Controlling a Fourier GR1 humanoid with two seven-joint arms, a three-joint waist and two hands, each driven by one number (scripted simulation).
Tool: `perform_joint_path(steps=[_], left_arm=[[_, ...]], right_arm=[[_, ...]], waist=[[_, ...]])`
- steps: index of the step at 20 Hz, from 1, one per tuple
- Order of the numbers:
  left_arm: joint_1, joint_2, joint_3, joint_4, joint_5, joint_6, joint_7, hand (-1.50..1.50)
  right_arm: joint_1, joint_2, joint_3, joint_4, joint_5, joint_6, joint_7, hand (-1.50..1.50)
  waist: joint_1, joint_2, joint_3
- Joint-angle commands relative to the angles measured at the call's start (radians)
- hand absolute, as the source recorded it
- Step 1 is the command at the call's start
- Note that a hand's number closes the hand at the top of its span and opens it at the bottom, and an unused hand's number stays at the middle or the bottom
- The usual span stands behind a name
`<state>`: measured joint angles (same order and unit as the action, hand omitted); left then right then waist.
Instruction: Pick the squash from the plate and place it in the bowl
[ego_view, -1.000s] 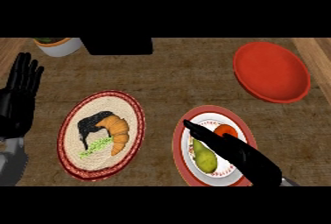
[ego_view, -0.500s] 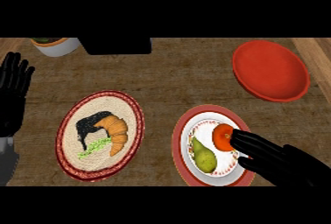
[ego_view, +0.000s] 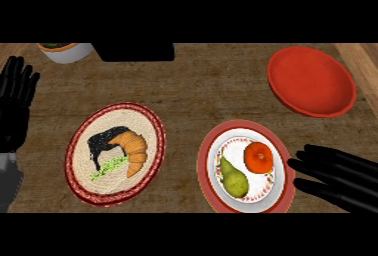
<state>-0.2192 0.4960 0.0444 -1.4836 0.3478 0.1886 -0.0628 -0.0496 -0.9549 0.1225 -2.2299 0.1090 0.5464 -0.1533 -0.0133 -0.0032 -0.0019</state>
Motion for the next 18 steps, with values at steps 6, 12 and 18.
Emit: perform_joint_path(steps=[6, 12, 18], left_arm=[[0.016, -0.028, 0.007, -0.046, -0.027, -0.018, 0.023, 0.0], [-0.043, -0.066, 0.014, 0.023, -0.07, -0.032, 0.02, 0.0], [-0.08, -0.062, 0.066, 0.086, -0.069, -0.066, 0.006, 0.0]], right_arm=[[-0.068, -0.015, 0.052, 0.057, 0.177, 0.166, -0.002, -1.5], [-0.088, 0.105, 0.116, 0.097, 0.33, 0.194, -0.005, -1.5], [-0.088, 0.182, 0.191, 0.258, 0.511, 0.129, -0.113, -1.5]], waist=[[0.022, 0.003, 0.002], [0.017, 0.004, 0.002], [0.012, 0.006, 0.002]])
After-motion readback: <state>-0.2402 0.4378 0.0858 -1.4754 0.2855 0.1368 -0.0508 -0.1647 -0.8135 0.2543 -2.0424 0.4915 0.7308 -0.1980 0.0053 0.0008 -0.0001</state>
